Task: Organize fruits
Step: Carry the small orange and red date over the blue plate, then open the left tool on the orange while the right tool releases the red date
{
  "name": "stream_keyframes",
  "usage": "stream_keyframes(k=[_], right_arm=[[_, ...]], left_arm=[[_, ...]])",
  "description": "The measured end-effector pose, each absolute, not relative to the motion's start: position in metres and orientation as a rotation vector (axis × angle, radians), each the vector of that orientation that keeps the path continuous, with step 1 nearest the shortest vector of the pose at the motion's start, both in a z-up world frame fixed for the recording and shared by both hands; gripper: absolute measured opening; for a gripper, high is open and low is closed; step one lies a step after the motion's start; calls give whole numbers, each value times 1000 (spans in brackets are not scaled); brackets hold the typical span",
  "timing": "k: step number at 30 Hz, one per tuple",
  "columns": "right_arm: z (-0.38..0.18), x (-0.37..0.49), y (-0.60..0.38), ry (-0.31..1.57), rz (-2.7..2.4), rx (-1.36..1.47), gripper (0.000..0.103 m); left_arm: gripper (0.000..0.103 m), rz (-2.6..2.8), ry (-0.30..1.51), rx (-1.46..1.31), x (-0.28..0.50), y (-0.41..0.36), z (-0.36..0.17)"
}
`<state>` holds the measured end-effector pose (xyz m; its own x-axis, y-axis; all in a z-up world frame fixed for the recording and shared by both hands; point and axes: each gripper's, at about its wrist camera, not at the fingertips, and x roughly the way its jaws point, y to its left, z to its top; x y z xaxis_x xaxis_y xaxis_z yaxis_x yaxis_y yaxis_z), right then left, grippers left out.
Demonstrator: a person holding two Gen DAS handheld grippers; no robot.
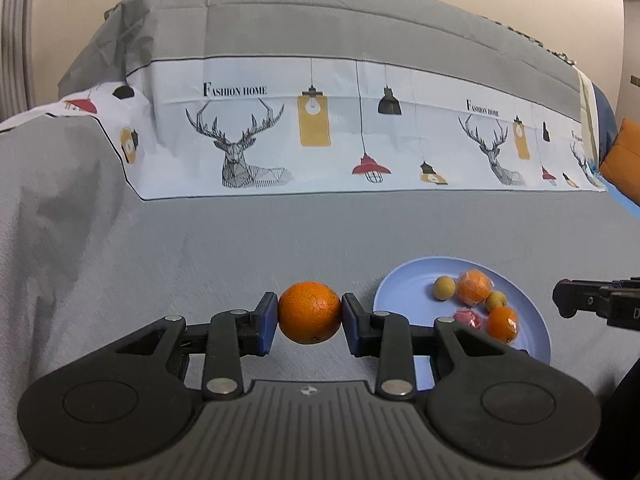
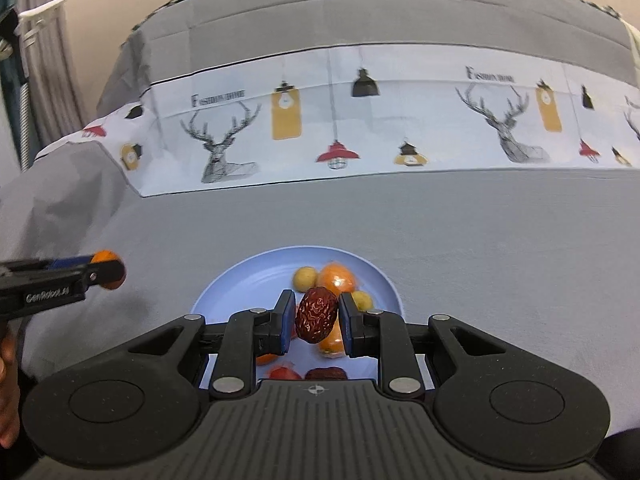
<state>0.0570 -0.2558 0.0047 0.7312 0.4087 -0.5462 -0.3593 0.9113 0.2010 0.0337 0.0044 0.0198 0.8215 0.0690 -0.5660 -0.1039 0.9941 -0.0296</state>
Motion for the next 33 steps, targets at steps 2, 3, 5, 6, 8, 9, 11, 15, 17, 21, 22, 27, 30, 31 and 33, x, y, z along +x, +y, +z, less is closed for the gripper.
stream_keyframes(k=[2, 3, 5, 6, 8, 9, 11, 15, 17, 21, 22, 27, 30, 31, 33], right_arm=[[2, 60, -258, 641, 409, 99, 25], [0, 62, -258, 649, 405, 100, 25], [-3, 64, -257, 663, 405, 100, 25], [-4, 65, -255, 668, 408, 99, 25], [-6, 67, -253, 670, 417, 93, 25], [-6, 67, -251, 670, 422, 86, 25], [-8, 68, -248, 667, 434, 71, 25], [-9, 70, -240, 661, 454, 43, 25], [-8, 70, -238, 650, 464, 48, 25], [-8, 71, -231, 635, 477, 46, 25], [-8, 71, -230, 634, 471, 38, 28], [-8, 74, -233, 644, 391, 25, 89], [-10, 75, -241, 657, 373, 56, 91], [-10, 74, -243, 657, 366, 56, 92], [-8, 71, -245, 657, 359, 64, 95]], left_arm=[[38, 67, 608, -37, 35, -4, 16], [38, 47, 605, -23, 35, -9, 15], [38, -6, 592, 11, 33, -22, 12], [38, -33, 585, 27, 33, -27, 11], [38, -75, 572, 49, 33, -37, 8], [38, -92, 567, 55, 33, -41, 7], [38, -116, 565, 59, 34, -46, 4], [38, -138, 576, 40, 39, -47, 0], [38, -149, 582, 21, 42, -45, -1], [39, -195, 601, -29, 43, -41, 0], [43, -208, 608, -37, 43, -41, 0], [79, -206, 617, -37, 42, -43, 0], [84, -177, 610, -41, 40, -40, 3], [86, -162, 603, -39, 38, -39, 4], [86, -134, 594, -45, 35, -37, 7]])
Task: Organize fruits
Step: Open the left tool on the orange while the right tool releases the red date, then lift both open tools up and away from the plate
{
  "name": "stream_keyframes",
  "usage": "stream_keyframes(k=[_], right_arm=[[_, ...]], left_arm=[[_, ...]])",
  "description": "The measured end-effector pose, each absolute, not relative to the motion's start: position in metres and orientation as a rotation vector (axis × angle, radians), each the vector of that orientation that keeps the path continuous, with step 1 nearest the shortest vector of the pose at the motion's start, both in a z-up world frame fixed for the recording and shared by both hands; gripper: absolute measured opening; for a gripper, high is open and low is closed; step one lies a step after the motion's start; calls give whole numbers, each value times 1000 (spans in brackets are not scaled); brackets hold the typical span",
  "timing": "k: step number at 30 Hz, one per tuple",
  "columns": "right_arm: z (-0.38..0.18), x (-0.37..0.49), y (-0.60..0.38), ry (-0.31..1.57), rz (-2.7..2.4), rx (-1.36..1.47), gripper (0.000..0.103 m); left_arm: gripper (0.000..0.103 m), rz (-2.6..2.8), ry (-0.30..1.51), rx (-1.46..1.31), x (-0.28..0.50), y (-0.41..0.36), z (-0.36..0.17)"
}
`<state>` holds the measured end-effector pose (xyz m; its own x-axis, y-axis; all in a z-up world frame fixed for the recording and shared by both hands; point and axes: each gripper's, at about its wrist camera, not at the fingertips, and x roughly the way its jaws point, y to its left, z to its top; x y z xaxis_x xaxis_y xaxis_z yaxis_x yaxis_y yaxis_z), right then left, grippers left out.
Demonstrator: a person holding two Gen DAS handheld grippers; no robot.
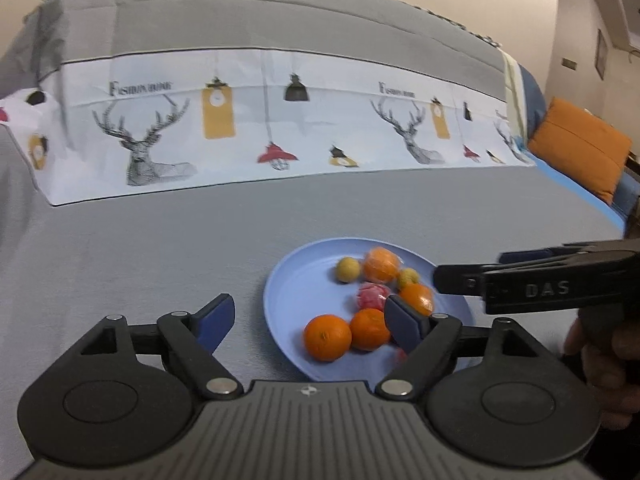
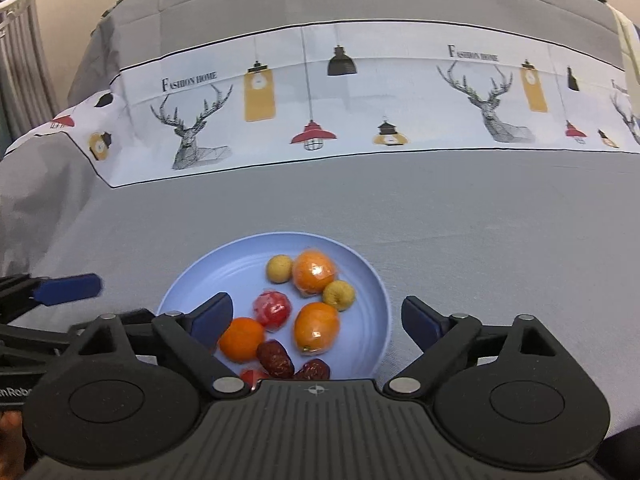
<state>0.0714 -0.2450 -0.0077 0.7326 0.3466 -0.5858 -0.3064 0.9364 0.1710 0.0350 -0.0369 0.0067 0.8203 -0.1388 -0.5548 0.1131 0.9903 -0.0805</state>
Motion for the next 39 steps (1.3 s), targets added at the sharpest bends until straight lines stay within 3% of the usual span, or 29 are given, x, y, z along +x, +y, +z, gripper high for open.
stream_keyframes(k=[4, 10, 12, 14, 19, 39], right_arm=[[4, 63, -247, 630, 357, 53, 102], [22, 48, -260, 613, 313, 15, 102], [27, 42, -269, 641, 293, 27, 102], [29, 33, -278, 654, 276, 35, 102], [6, 19, -288, 733, 256, 90, 102], [-16, 36, -246, 817, 317, -40, 102]], left_arm=[[89, -83, 587, -5, 22, -41, 15], [89, -45, 664, 17, 5, -54, 39], [93, -26, 687, -25, -2, -54, 44], [102, -4, 729, -129, -12, -49, 41], [102, -19, 873, -129, -14, -55, 4], [102, 50, 884, -188, 7, -35, -7]])
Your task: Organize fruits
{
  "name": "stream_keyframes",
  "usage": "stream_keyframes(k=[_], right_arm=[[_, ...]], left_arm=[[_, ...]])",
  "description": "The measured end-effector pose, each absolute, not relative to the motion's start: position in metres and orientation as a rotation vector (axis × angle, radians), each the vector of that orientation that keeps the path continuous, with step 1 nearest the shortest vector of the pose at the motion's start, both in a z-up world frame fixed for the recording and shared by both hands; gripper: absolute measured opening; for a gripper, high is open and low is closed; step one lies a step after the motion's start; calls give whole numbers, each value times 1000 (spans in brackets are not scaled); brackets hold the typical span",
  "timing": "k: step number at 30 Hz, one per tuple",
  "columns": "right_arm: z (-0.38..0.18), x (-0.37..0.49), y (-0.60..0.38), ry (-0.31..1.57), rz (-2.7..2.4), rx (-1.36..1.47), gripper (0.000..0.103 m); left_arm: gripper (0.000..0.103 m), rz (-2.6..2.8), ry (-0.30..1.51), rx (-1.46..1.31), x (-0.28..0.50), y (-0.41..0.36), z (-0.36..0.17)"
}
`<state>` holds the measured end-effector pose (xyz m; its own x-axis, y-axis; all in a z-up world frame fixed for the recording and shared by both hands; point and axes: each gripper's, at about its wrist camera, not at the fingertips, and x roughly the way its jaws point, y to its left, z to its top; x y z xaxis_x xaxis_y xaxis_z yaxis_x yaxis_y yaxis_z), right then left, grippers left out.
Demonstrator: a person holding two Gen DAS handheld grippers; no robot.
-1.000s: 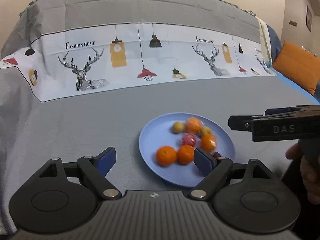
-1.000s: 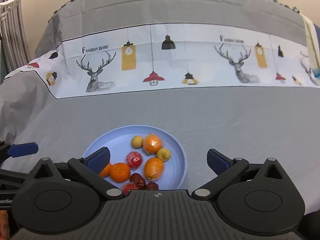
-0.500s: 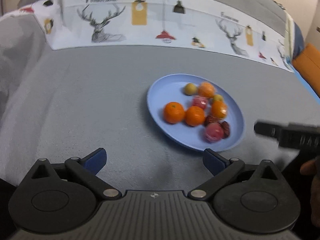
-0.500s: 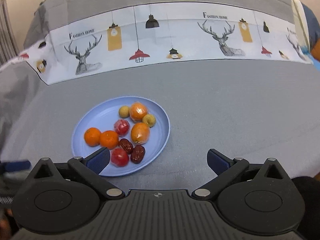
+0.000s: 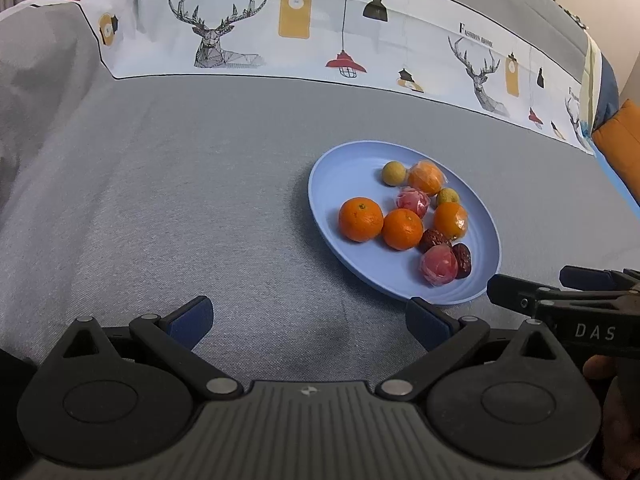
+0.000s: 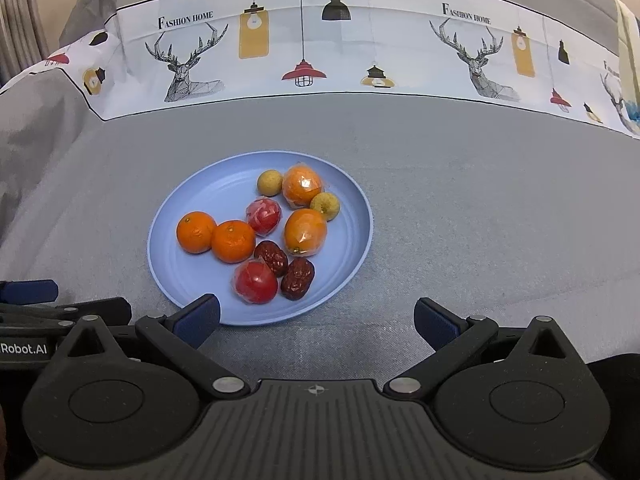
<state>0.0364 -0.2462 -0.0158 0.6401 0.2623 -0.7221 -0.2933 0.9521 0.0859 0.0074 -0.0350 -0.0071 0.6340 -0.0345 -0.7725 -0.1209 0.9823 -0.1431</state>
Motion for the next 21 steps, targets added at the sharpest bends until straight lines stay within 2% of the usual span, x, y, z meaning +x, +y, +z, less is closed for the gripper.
stream_keyframes(k=[21], right_arm=[[-18, 36, -244, 817, 318, -55, 102]], left_arm=[[102, 36, 890, -183, 9, -37, -10]])
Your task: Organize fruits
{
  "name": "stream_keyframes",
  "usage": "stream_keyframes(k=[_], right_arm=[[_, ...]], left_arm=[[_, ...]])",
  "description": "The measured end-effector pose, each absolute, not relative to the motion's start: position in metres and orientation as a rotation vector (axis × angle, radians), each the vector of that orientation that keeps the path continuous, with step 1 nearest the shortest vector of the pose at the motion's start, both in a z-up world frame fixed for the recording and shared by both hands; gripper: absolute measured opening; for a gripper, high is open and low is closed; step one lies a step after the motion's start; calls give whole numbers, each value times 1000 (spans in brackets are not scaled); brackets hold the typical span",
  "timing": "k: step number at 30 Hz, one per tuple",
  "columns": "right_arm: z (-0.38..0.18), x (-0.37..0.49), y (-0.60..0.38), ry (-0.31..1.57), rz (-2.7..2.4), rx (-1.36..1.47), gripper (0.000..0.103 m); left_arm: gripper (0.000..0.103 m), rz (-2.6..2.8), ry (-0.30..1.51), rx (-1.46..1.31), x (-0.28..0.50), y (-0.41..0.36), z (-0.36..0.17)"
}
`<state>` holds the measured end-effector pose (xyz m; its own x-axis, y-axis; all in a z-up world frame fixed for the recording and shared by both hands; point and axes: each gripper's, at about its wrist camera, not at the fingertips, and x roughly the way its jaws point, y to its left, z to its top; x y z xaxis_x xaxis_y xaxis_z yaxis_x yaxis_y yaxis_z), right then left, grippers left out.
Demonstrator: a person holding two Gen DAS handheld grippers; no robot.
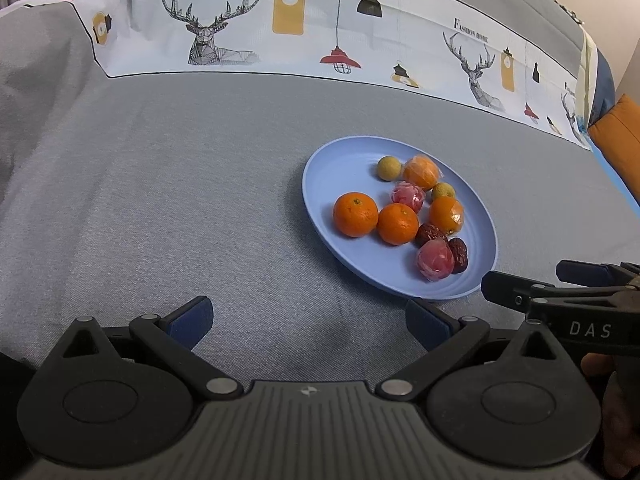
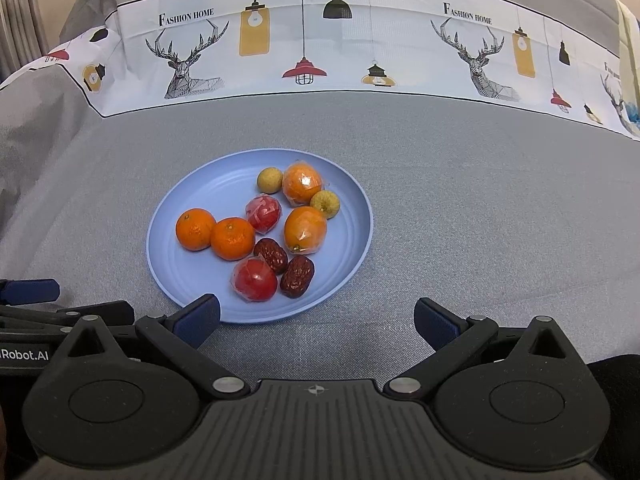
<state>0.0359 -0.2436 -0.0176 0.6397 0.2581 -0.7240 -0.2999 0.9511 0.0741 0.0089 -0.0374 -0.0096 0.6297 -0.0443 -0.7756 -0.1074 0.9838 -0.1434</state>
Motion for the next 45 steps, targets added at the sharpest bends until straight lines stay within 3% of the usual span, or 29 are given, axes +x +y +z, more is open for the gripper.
stream_keyframes(k=[45], right_arm=[[-17, 36, -243, 817, 319, -59, 102]], left_arm=[[102, 30, 889, -182, 9, -42, -11]])
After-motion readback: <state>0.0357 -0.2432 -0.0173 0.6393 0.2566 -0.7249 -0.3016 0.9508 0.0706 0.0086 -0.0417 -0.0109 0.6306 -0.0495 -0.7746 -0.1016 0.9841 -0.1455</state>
